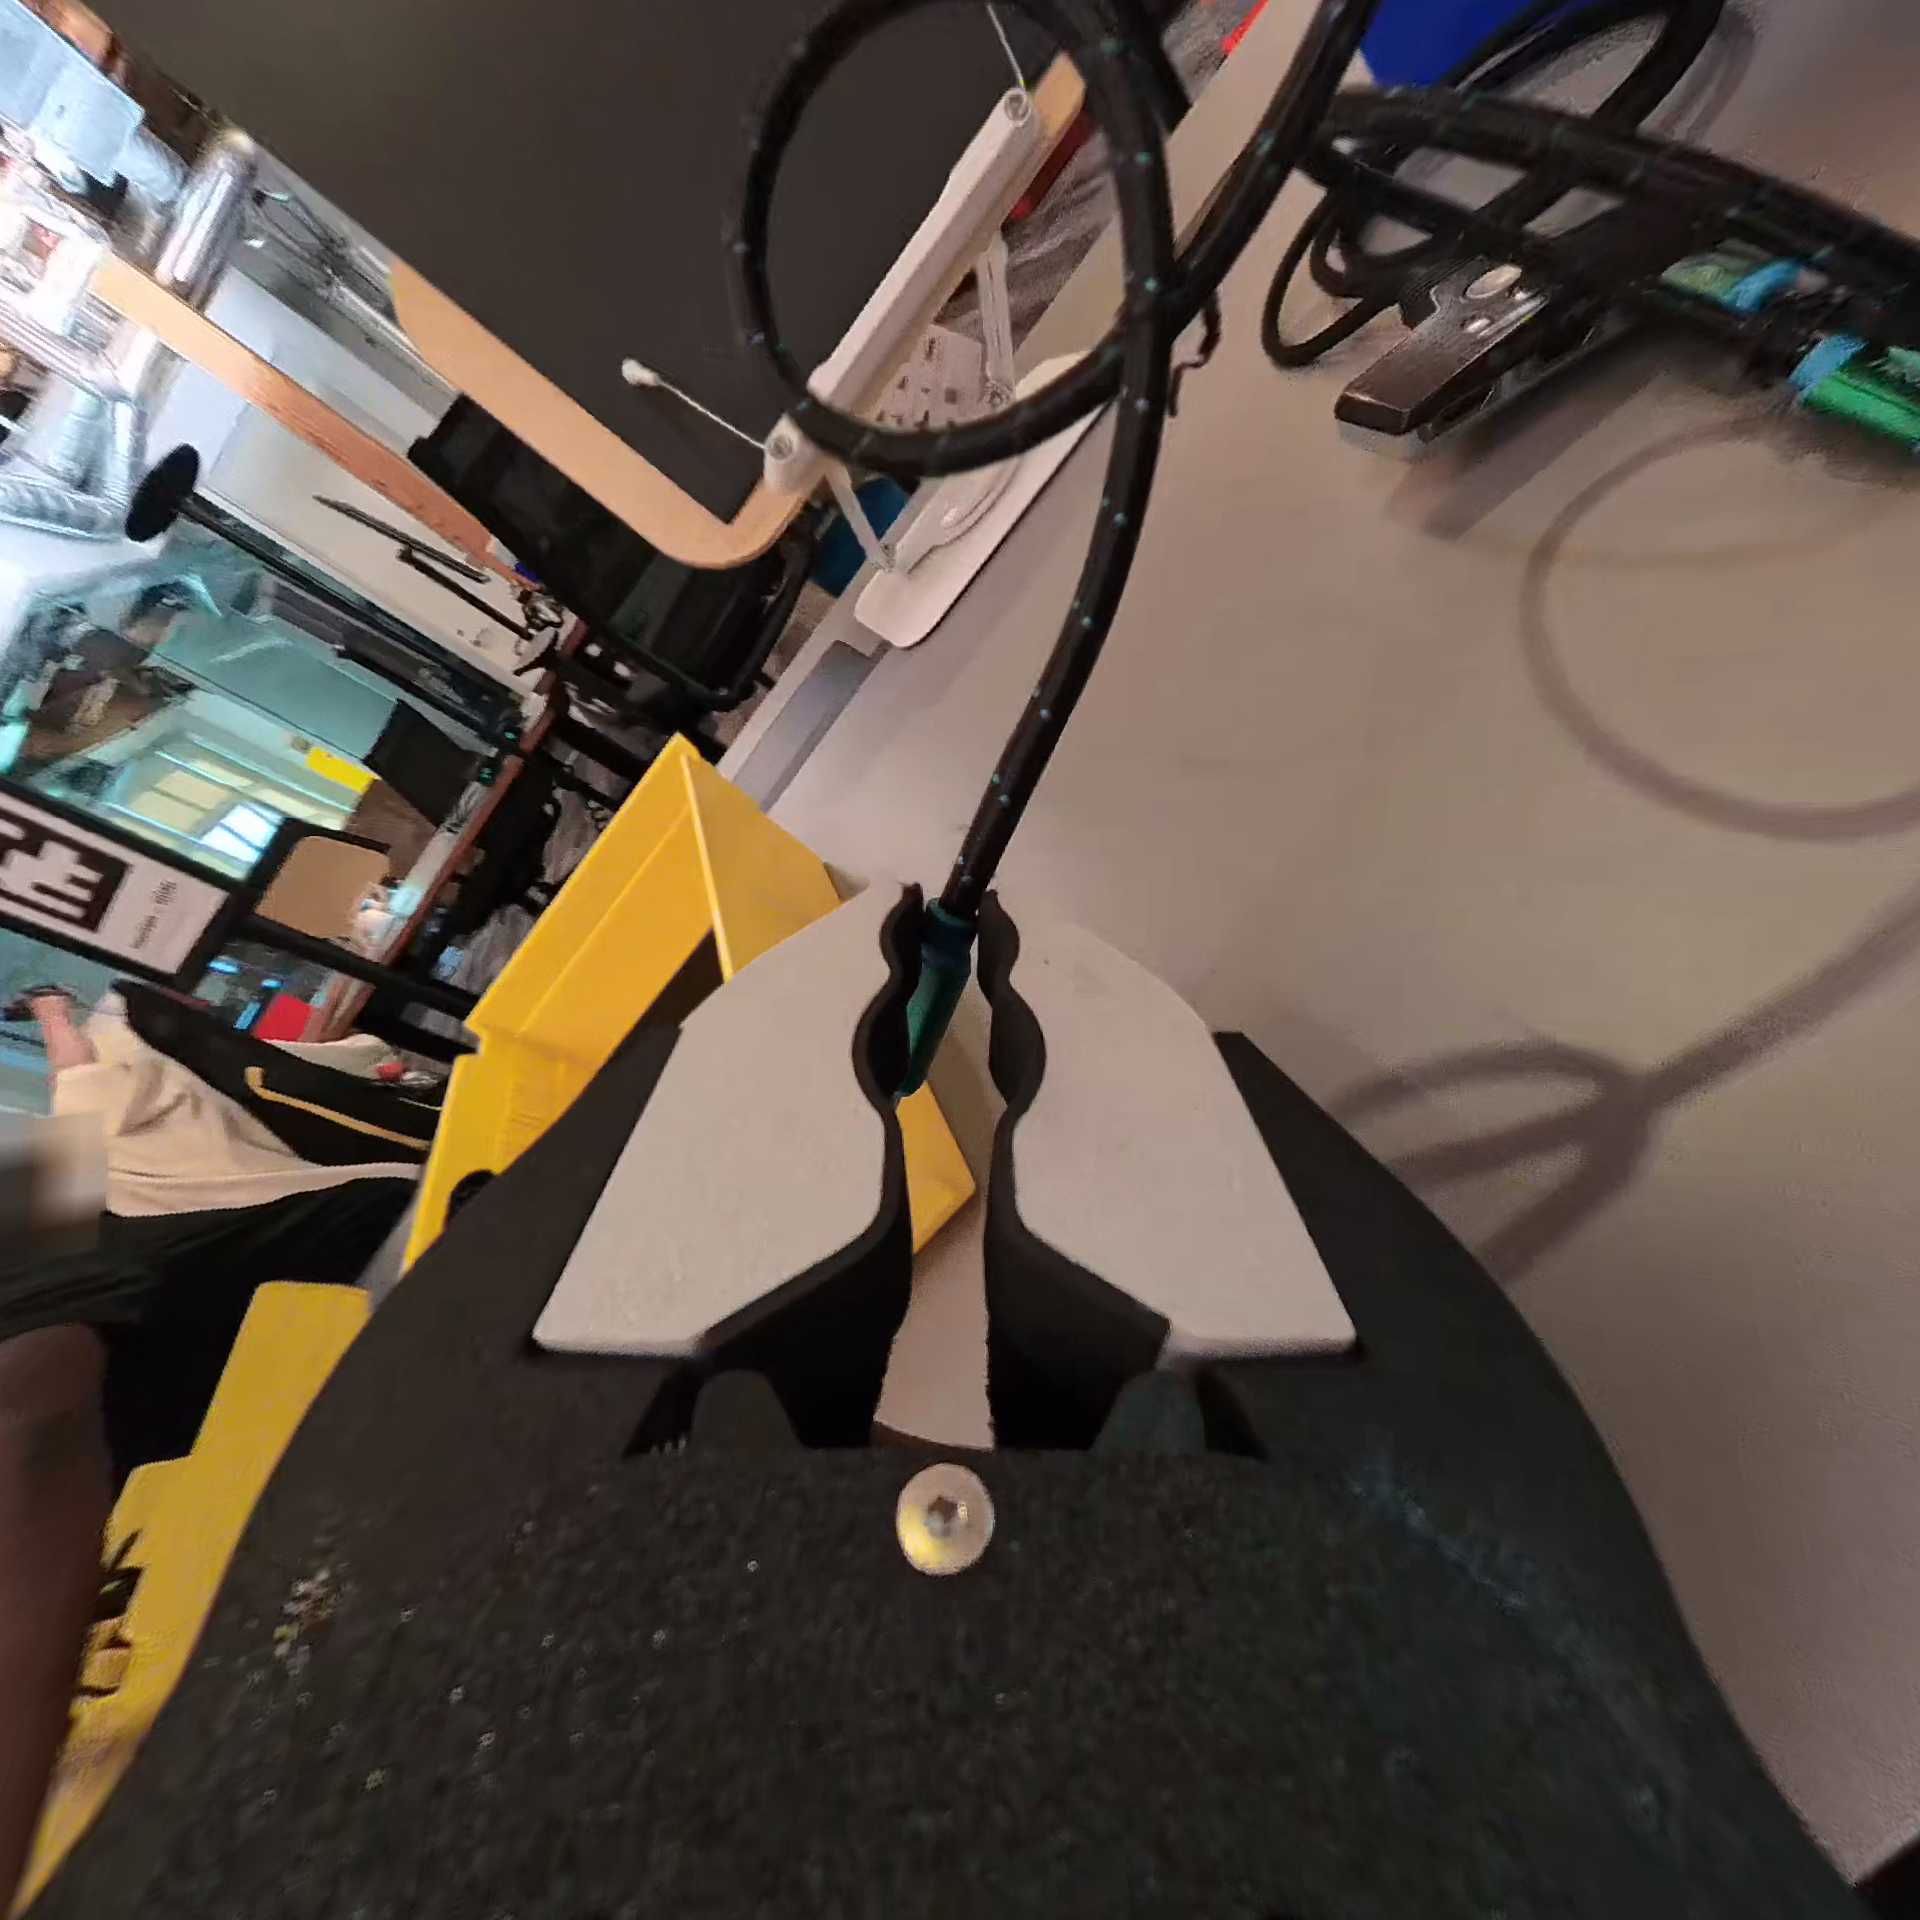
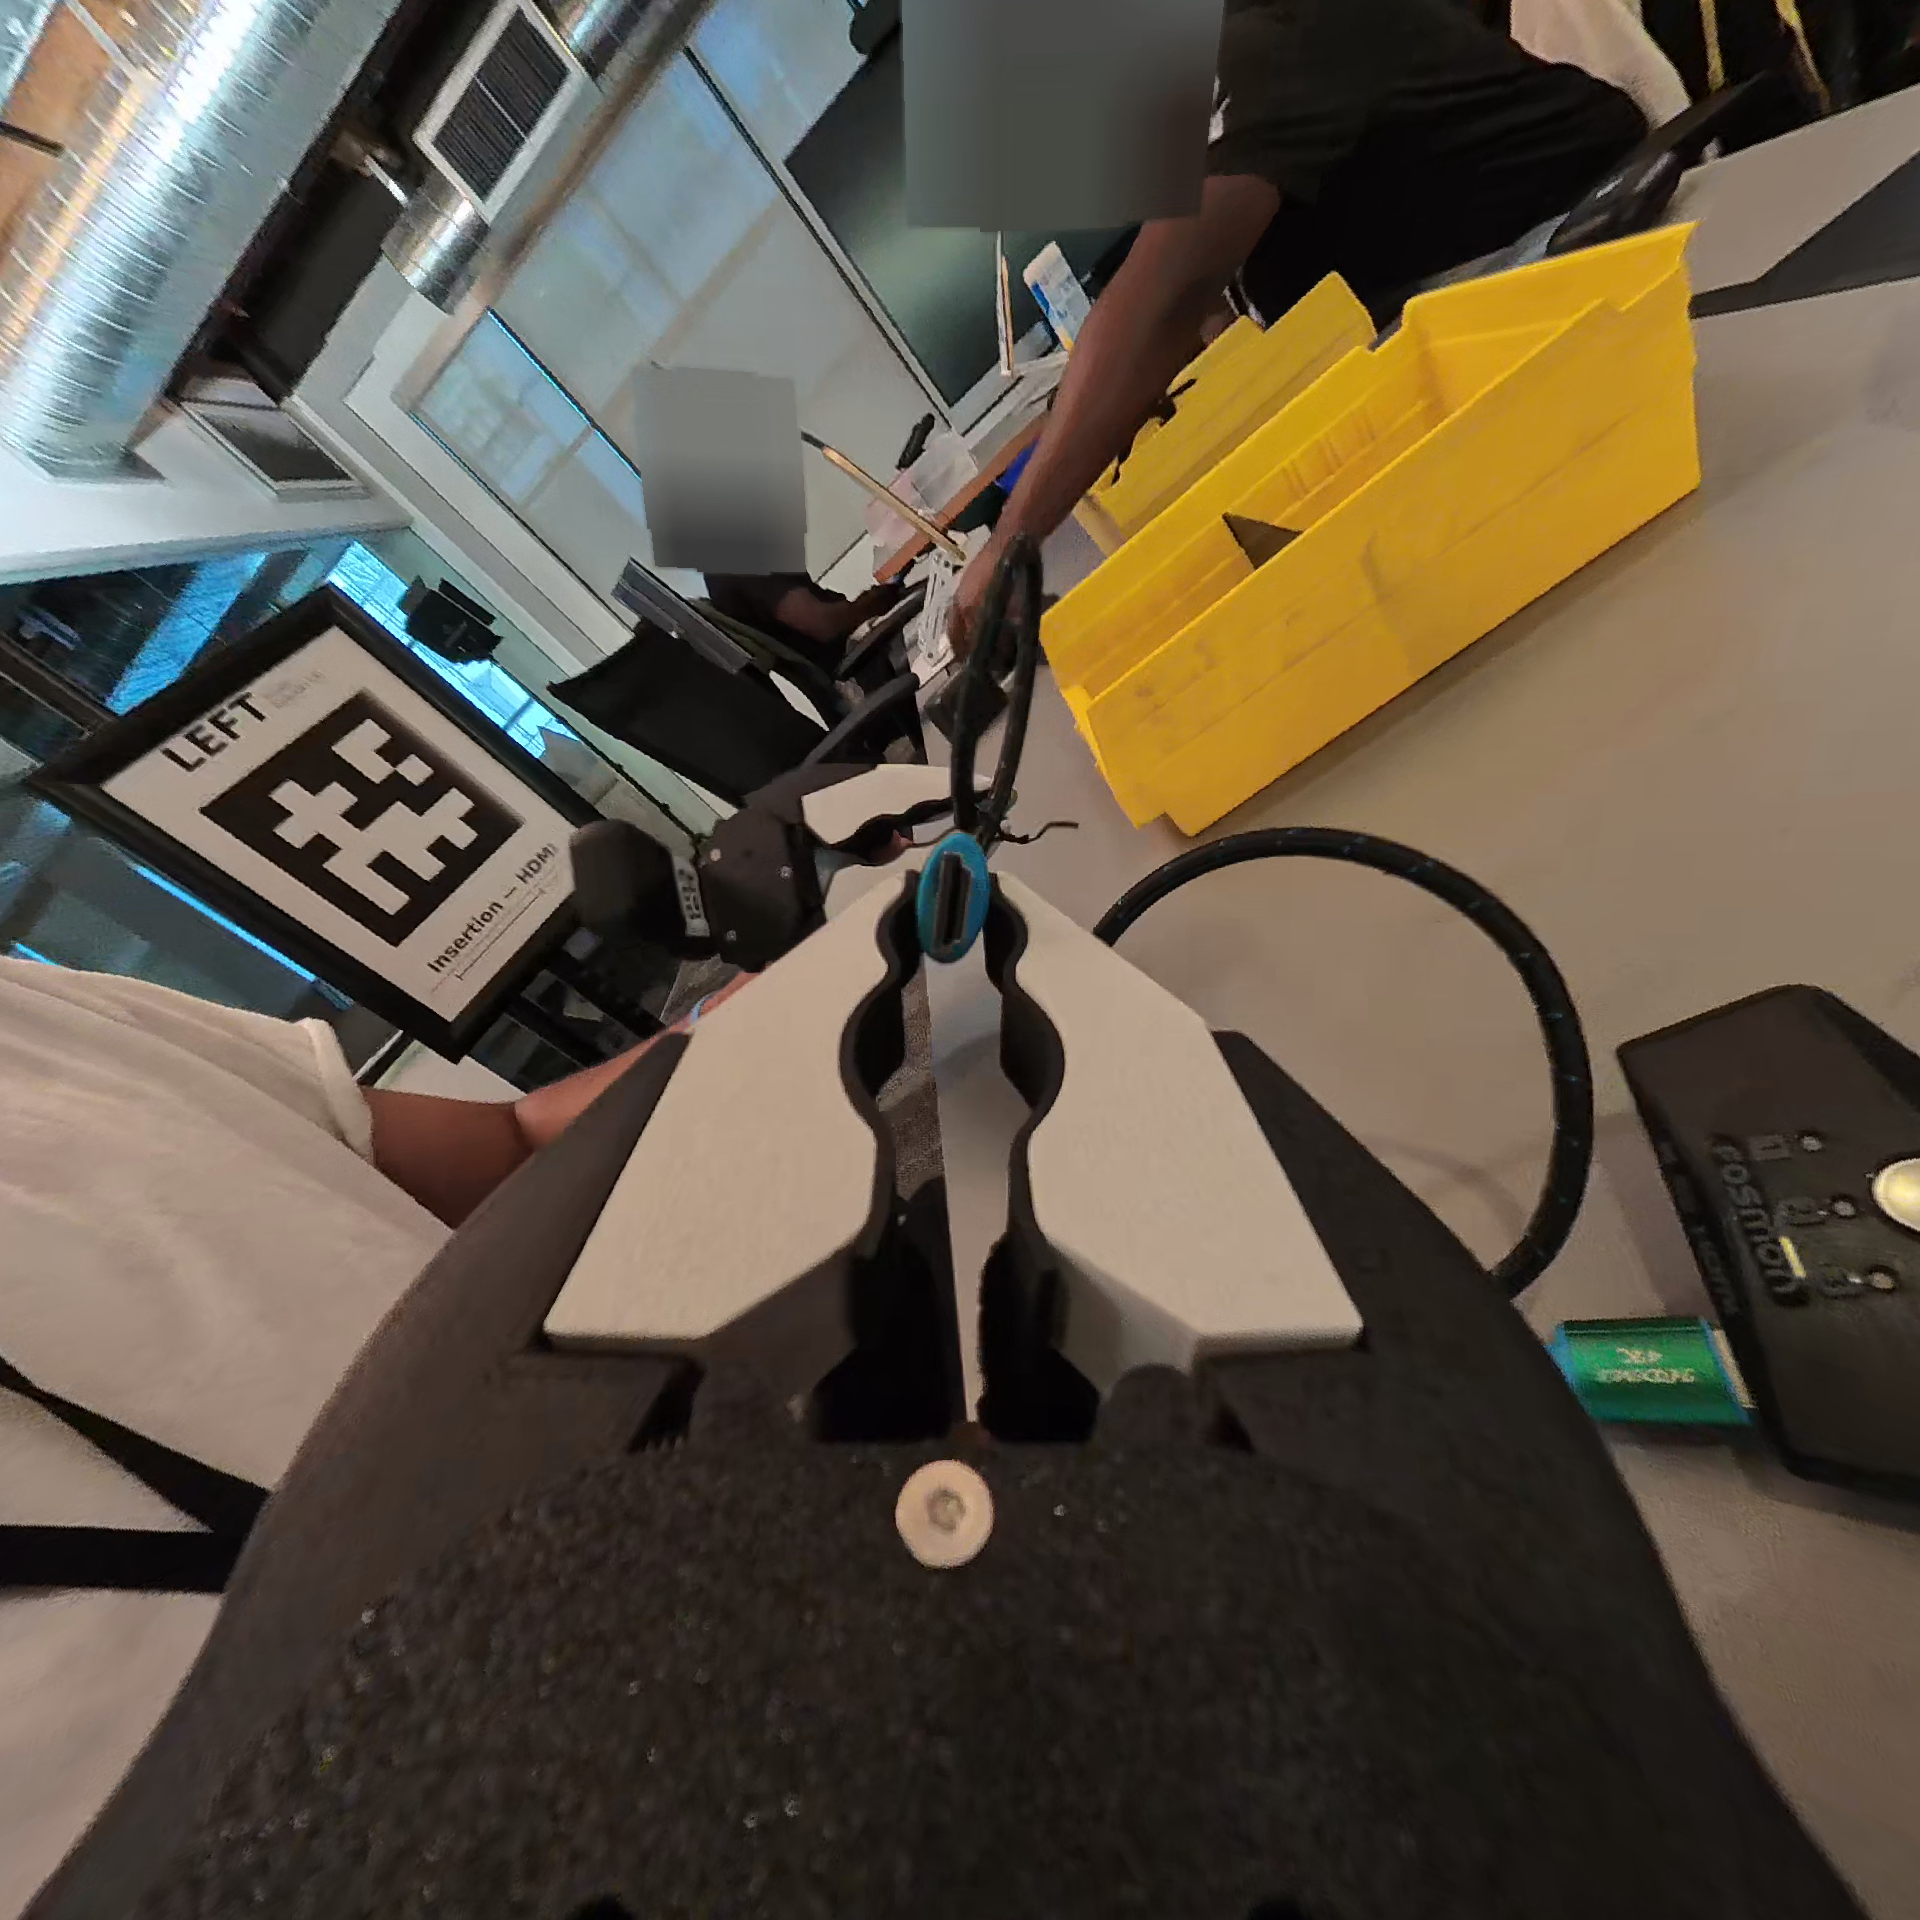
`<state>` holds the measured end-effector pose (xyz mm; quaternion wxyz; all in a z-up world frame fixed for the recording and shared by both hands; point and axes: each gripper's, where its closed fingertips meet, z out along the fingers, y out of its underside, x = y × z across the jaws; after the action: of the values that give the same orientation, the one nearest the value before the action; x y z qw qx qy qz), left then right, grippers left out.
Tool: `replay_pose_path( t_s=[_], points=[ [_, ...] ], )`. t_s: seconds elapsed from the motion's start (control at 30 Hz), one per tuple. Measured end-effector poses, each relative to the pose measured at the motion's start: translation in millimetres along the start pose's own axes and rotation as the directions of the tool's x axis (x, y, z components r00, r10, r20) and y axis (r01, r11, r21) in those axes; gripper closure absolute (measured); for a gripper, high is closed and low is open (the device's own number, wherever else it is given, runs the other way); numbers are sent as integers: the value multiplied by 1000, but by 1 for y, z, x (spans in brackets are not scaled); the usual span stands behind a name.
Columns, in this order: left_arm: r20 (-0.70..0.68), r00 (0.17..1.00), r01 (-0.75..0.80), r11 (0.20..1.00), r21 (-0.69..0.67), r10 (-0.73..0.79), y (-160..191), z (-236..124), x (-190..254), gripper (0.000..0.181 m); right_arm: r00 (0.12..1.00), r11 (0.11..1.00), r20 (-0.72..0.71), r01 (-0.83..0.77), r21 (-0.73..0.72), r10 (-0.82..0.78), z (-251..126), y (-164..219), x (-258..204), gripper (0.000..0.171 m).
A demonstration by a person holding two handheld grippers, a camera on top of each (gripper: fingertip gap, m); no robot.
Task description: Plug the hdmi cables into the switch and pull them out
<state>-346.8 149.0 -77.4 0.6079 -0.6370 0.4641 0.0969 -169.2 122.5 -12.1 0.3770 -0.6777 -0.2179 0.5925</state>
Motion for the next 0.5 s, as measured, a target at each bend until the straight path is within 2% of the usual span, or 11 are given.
replay_pose_path(
  t_s=[0.13, 0.23, 0.33, 0.43, 0.5],
  points=[
    [-29, 999, 22, 1000, 5, -22, 5, 0, -5, 171, 1000, 1000, 6, 9, 28, -9, -12, -12, 2, 161],
    [-99, 995, 33, 999, -14, -34, 2, 3, 12, 171, 1000, 997, 20, -25, 66, 24, -11, -18, 2, 161],
    [-196, 980, 8, 997, -82, -24, 5, 8, 42, 171, 999, 1000, 17, 27, 13, -27, 7, -8, -8, 161],
    [-218, 975, 34, 999, -26, -39, -12, 6, 55, 170, 990, 990, -36, 132, -55, -134, 25, -6, -20, 161],
    [-216, 973, 76, 997, -24, -79, -20, 3, 56, 155, 980, 979, -58, 186, -85, -192, 34, -9, -27, 161]
  ],
)
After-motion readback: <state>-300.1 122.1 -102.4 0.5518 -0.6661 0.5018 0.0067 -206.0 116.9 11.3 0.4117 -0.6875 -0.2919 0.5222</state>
